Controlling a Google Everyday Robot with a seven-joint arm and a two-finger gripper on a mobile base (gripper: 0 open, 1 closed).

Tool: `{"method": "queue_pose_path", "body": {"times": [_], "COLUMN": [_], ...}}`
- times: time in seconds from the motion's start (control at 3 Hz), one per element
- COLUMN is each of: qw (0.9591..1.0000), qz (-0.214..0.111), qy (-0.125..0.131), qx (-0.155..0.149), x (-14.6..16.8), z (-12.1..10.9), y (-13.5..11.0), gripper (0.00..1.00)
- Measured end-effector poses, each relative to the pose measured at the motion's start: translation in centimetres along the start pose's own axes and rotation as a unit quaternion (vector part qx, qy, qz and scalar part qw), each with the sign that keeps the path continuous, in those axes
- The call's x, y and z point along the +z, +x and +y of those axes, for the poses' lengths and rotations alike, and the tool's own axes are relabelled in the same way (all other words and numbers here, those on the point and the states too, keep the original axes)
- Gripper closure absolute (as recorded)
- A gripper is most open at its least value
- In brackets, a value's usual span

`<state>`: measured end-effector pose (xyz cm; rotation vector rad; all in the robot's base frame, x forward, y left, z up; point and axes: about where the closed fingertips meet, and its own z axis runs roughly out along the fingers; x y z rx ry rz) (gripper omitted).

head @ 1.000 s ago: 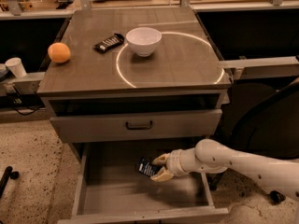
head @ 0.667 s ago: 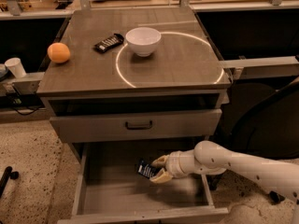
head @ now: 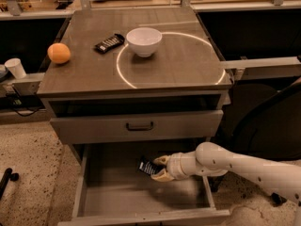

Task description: Place rxbar blueberry into middle drawer

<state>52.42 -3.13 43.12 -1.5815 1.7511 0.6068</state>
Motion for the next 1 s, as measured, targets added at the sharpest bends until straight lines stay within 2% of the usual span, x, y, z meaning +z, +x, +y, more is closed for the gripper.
{"method": "queue_pose_path", "body": {"times": [0.33, 0.67, 1.0], "qw": [1.0000, 1.0000, 1.0000], "qz": [0.000, 0.000, 0.000], "qy": [0.000, 0.000, 0.000], "qx": [0.000, 0.000, 0.000], "x": [0.00, 0.01, 0.01], "z": [0.00, 0.00, 0.00], "y": [0.00, 0.00, 0.00], "gripper": [0.14, 0.00, 0.00]}}
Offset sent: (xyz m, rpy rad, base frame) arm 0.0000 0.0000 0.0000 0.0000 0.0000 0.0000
